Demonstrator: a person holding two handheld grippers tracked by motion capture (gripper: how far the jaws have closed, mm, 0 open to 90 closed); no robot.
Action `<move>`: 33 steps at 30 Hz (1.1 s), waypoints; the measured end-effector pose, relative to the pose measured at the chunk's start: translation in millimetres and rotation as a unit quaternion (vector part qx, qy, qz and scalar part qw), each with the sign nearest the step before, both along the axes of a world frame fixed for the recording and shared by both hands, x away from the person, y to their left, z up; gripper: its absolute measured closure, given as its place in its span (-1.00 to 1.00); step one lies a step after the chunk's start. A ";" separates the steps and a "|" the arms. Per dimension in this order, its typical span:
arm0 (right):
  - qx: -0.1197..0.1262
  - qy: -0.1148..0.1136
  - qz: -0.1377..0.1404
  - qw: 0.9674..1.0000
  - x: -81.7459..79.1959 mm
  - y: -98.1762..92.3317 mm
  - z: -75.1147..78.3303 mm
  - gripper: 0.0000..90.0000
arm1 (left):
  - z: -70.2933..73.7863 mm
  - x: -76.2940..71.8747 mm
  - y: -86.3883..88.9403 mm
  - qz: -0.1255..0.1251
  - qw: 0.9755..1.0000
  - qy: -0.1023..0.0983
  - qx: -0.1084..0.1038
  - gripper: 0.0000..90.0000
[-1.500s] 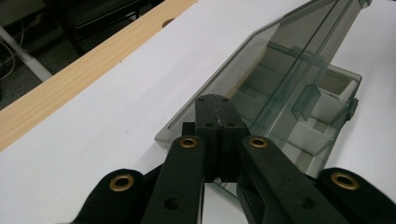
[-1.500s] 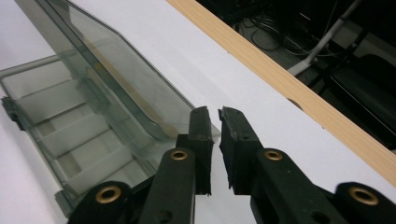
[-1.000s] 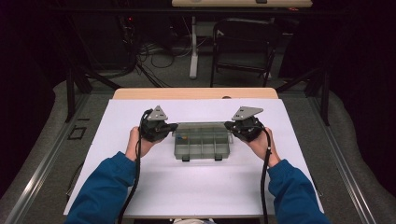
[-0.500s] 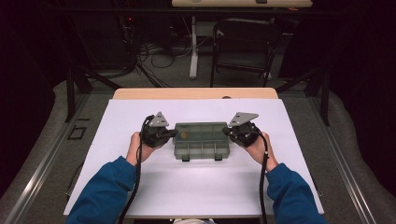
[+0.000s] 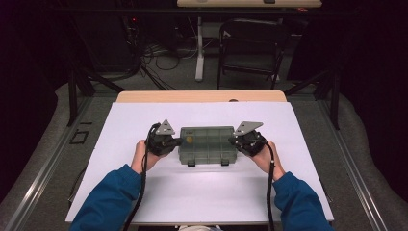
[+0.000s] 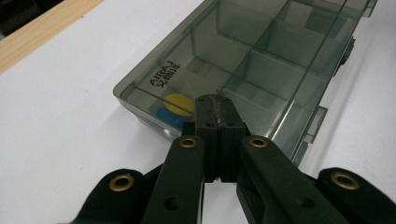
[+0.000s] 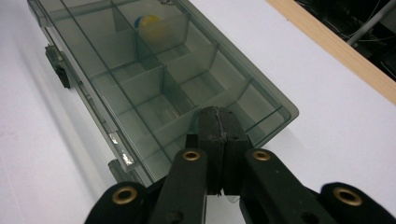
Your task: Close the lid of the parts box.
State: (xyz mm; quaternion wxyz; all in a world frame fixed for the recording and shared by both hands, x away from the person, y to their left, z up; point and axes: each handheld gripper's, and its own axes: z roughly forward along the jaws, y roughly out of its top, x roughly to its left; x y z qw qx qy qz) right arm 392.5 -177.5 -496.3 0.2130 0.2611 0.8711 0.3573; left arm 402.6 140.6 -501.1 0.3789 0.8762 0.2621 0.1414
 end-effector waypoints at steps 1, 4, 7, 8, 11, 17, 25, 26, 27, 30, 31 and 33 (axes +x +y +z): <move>-0.003 0.001 0.001 1.000 0.4 0.5 -1.5 1.00 | -1.5 -0.1 -0.3 -0.001 1.000 0.002 0.001 1.00; -0.007 0.008 0.000 1.000 1.2 2.2 -6.2 1.00 | -5.9 -0.3 -1.1 0.000 1.000 0.004 0.006 1.00; -0.013 0.015 0.000 1.000 2.6 3.4 -11.9 1.00 | -10.5 -0.9 -1.9 -0.001 1.000 0.009 0.009 1.00; -0.014 0.017 -0.002 1.000 2.5 3.8 -13.5 1.00 | -11.2 -1.6 -1.4 0.001 1.000 0.008 0.006 1.00; -0.008 0.019 -0.004 1.000 2.7 3.0 -14.4 1.00 | -11.6 -1.4 -0.5 0.001 1.000 0.010 0.003 1.00; -0.012 0.033 -0.008 0.999 3.5 4.2 -17.9 1.00 | -15.5 -3.3 -3.0 0.004 1.000 0.007 0.013 1.00; -0.002 0.036 -0.011 0.999 3.5 2.4 -18.9 1.00 | -16.4 -3.7 -1.5 0.008 1.000 0.009 0.004 1.00; 0.000 0.035 -0.011 0.999 3.4 2.2 -19.2 1.00 | -16.4 -3.6 -1.4 0.008 1.000 0.010 0.003 1.00; 0.004 0.034 -0.012 0.999 3.6 2.0 -19.6 1.00 | -16.3 -3.6 -1.2 0.008 1.000 0.010 0.003 1.00; 0.001 0.035 -0.012 0.999 3.3 1.3 -18.8 1.00 | -15.0 -3.8 0.1 0.009 1.000 0.012 0.006 0.95; 0.001 0.033 -0.012 0.999 3.2 1.2 -18.7 0.93 | -14.5 -3.6 1.0 0.008 1.000 0.014 0.007 0.91; 0.002 0.035 -0.011 0.999 3.3 0.1 -17.8 0.70 | -13.0 -3.5 3.8 0.010 1.000 0.018 0.008 0.74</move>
